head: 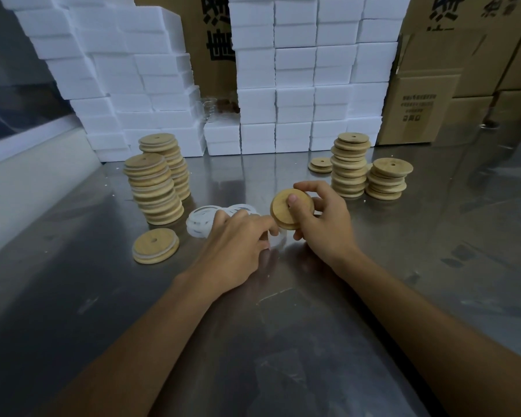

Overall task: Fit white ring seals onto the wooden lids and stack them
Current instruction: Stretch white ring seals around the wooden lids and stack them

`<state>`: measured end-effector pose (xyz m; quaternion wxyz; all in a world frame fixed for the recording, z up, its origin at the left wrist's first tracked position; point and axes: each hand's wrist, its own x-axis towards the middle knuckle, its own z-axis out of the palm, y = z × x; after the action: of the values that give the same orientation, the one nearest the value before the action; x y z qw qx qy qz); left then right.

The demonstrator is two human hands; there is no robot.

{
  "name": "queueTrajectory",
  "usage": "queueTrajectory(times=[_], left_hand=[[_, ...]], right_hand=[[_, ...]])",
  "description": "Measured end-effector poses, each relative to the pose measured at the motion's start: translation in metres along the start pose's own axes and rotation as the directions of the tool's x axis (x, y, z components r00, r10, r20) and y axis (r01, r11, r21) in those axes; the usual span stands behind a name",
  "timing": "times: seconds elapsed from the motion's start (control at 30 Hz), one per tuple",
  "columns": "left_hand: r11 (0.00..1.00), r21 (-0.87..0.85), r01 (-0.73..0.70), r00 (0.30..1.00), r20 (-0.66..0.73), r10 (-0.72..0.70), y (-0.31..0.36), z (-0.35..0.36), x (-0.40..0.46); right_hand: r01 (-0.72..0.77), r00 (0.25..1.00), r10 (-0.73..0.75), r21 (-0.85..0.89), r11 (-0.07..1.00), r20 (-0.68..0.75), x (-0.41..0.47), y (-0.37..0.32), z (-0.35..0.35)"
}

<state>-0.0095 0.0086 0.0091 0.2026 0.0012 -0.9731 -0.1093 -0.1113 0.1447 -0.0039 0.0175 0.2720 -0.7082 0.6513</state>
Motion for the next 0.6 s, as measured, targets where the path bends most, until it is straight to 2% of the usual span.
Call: queueTrajectory(times=[0.1, 0.2, 0.27, 0.3, 0.33, 0.4, 0.43, 0.5, 0.6], left_hand=[[1.000, 0.001, -0.027, 1.000, -0.007, 0.027, 0.003, 0.004, 0.000], [0.999, -0.032, 0.007, 0.999, -0.035, -0.008, -0.004, 0.009, -0.002], [0.984, -0.162, 0.069, 0.994, -0.068, -0.081, -0.007, 0.011, -0.001], [0.953, -0.279, 0.117, 0.986, -0.080, -0.144, -0.007, 0.010, 0.000], [0.883, -0.437, 0.170, 0.973, -0.070, -0.221, -0.007, 0.008, 0.000], [0.606, -0.762, 0.227, 0.947, 0.028, -0.320, -0.004, 0.000, 0.000], [0.472, -0.849, 0.236, 0.942, 0.081, -0.325, -0.004, -0.004, 0.000], [0.297, -0.921, 0.253, 0.942, 0.164, -0.292, -0.005, -0.011, -0.002], [0.141, -0.954, 0.263, 0.947, 0.228, -0.227, -0.005, -0.015, -0.004]], right_hand=[[0.005, 1.000, -0.005, 0.003, 1.000, -0.017, 0.000, 0.000, -0.001], [0.015, 0.996, -0.014, 0.015, 1.000, -0.084, 0.001, 0.000, -0.002], [0.010, 0.993, -0.008, 0.017, 1.000, -0.119, 0.002, 0.000, -0.003], [0.005, 0.992, -0.003, 0.012, 1.000, -0.123, 0.002, 0.000, -0.004], [0.002, 0.993, -0.001, 0.006, 1.000, -0.116, 0.002, -0.001, -0.005], [0.004, 0.997, -0.005, -0.008, 1.000, -0.079, 0.001, -0.003, -0.005], [0.008, 0.999, -0.008, -0.017, 1.000, -0.052, 0.000, -0.004, -0.004], [0.011, 1.000, -0.010, -0.037, 0.999, 0.017, -0.001, -0.006, -0.003], [0.000, 0.992, 0.002, -0.016, 1.000, 0.127, -0.005, -0.010, 0.001]])
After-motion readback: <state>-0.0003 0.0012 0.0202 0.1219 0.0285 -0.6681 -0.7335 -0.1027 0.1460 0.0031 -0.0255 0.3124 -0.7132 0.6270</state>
